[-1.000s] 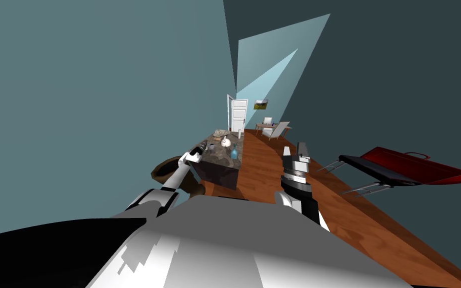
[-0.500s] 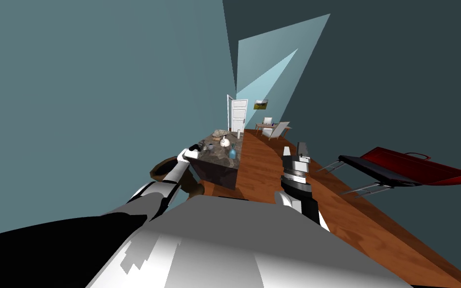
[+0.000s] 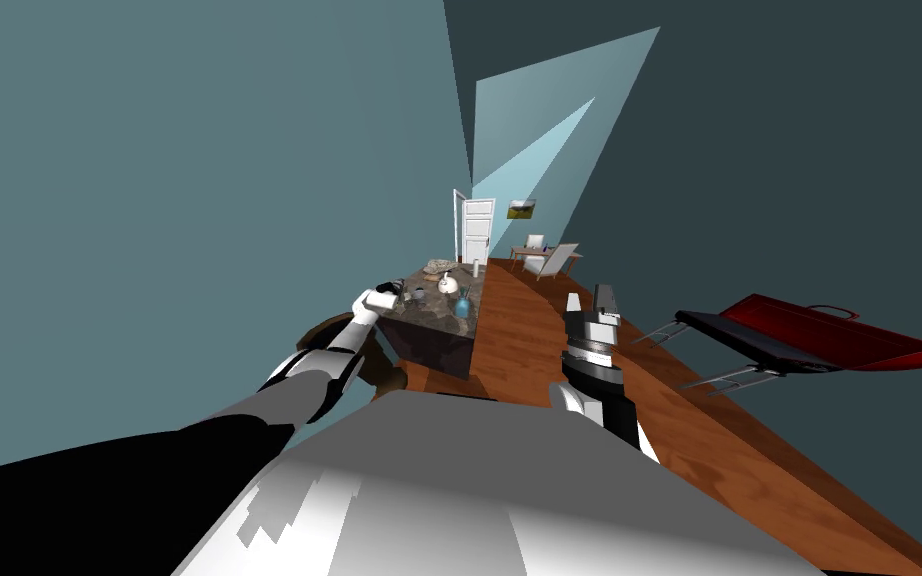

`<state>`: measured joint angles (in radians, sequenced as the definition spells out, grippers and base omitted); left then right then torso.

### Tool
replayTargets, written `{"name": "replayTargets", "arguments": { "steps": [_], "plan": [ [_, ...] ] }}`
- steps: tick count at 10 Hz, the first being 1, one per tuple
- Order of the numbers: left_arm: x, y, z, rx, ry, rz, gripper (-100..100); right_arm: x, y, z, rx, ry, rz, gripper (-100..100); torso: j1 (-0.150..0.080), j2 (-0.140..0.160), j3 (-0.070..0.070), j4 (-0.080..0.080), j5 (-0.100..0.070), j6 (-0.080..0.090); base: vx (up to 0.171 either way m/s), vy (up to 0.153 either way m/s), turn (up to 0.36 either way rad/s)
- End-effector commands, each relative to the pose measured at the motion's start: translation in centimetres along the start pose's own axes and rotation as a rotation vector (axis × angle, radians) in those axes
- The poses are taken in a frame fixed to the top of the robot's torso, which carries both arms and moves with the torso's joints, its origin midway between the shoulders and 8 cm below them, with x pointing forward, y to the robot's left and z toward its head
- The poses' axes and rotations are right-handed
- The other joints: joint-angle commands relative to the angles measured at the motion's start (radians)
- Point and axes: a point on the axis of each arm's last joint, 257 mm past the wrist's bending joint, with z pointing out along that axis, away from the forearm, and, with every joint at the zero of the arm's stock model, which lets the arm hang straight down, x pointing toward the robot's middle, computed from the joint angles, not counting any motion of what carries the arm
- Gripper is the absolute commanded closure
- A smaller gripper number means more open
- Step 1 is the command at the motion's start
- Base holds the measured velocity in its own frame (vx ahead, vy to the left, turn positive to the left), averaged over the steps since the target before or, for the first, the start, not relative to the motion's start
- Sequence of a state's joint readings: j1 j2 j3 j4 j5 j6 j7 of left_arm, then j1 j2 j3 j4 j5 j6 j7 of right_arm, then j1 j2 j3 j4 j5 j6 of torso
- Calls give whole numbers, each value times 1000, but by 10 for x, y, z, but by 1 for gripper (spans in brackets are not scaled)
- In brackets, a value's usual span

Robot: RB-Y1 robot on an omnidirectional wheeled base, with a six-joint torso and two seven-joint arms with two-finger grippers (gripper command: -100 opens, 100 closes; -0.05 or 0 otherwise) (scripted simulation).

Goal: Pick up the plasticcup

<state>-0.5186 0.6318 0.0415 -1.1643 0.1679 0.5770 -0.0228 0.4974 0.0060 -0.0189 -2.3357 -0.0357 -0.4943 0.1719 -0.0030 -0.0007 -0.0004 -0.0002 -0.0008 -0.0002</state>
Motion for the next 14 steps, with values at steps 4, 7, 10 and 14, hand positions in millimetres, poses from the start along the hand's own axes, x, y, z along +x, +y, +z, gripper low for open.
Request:
{"name": "replayTargets", "arguments": {
  "steps": [4, 7, 10, 14],
  "plan": [
    [-32, 10, 11, -122, -38, -55, -100, 0, 0, 0, 0, 0, 0, 0, 1, 0, 0, 0, 0, 0, 6, -33, -5],
    [-44, 18, 13, -198, -50, -87, -100, 0, 0, 0, 0, 0, 0, 0, 2, 0, 0, 0, 0, 0, 6, -29, -7],
    [-53, 35, 12, -291, -59, -124, -100, 0, 0, 0, 0, 0, 0, 0, 0, -1, 0, 0, 0, 0, 12, -40, -13],
    [-64, 45, 7, -402, -64, -195, -100, 0, 0, 0, 0, 0, 0, 0, 2, 0, 0, 0, 1, 0, 15, -27, -13]
  ]
}}
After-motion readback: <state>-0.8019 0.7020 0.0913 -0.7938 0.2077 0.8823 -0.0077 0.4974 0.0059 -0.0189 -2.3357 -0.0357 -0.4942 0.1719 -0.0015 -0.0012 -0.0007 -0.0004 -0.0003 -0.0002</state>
